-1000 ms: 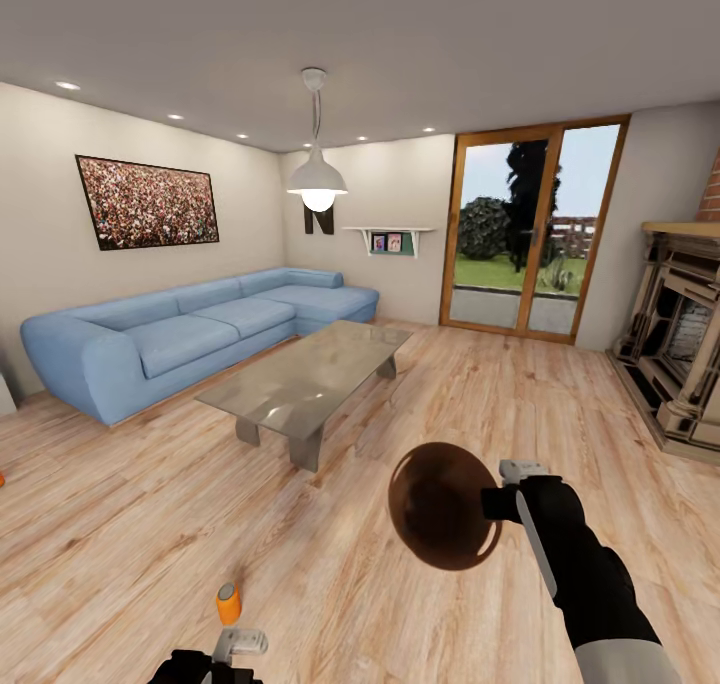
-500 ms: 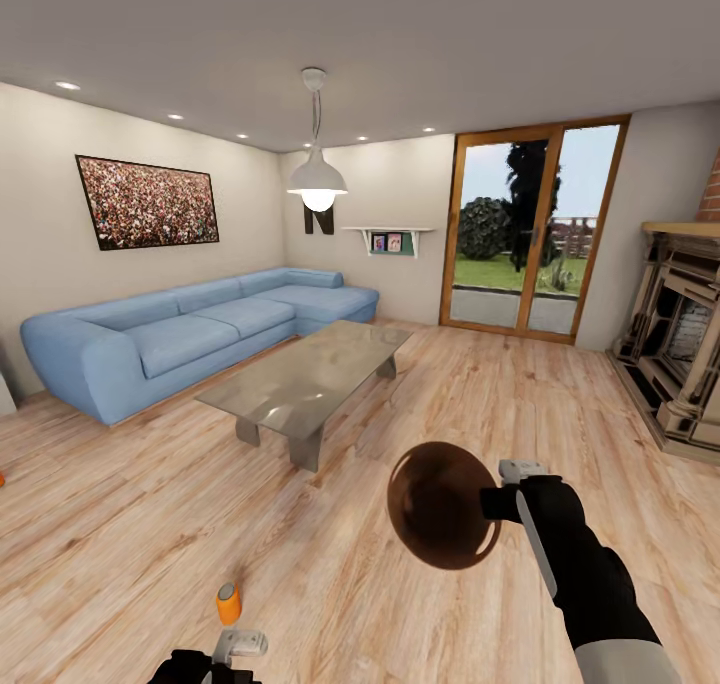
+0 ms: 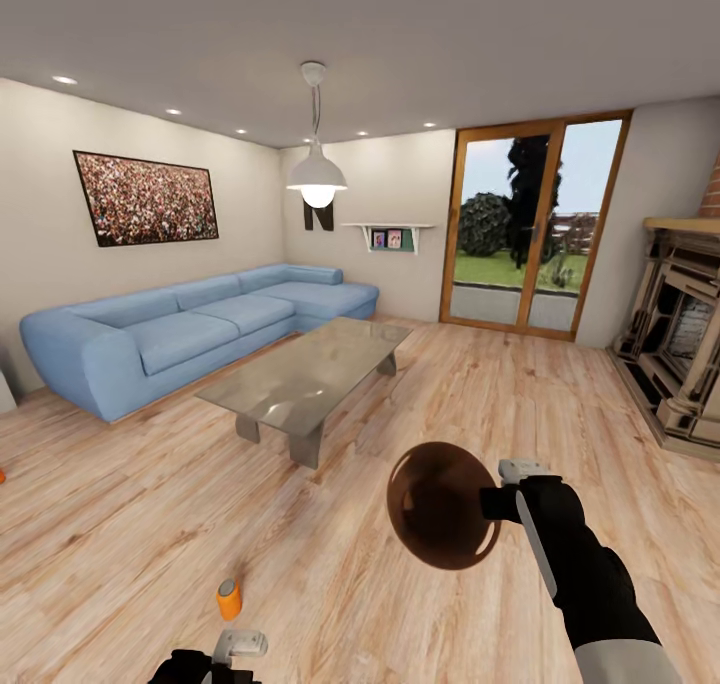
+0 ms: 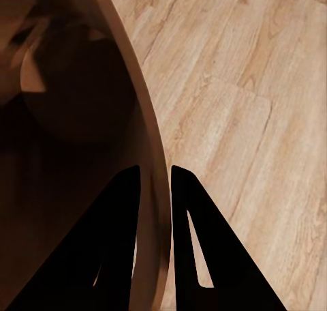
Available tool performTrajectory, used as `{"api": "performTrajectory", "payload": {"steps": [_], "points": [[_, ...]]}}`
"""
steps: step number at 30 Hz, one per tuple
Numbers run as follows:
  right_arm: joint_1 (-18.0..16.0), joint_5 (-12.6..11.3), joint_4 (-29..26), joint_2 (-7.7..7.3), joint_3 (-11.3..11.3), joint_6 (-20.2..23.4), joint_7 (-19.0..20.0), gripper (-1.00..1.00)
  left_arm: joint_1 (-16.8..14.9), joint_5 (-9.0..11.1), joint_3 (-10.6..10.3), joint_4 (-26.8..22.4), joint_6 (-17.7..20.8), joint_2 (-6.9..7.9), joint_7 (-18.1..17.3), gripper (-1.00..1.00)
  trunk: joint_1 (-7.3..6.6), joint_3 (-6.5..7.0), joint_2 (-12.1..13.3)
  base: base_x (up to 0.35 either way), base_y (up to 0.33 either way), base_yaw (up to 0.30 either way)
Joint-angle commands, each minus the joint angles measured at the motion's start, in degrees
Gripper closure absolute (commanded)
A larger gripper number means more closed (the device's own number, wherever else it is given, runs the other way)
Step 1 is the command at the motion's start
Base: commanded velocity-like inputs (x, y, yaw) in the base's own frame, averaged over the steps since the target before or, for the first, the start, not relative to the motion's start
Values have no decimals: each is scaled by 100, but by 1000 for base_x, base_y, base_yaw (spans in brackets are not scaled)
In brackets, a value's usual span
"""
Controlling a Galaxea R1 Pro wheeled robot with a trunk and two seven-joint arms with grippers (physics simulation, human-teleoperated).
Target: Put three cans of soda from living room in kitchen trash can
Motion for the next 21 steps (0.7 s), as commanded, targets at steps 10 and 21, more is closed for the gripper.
{"api": "performTrajectory", "payload": {"steps": [10,21], "points": [[-3,-83,4,1,1,0,26,100,0,0,0,3,0,-8,8,-100,0,-61,0,0,0,0],[-9,-80,24,1,-4,0,26,100,0,-7,0,6,0,-15,9,-100,0,-160,0,0,0,0]]}}
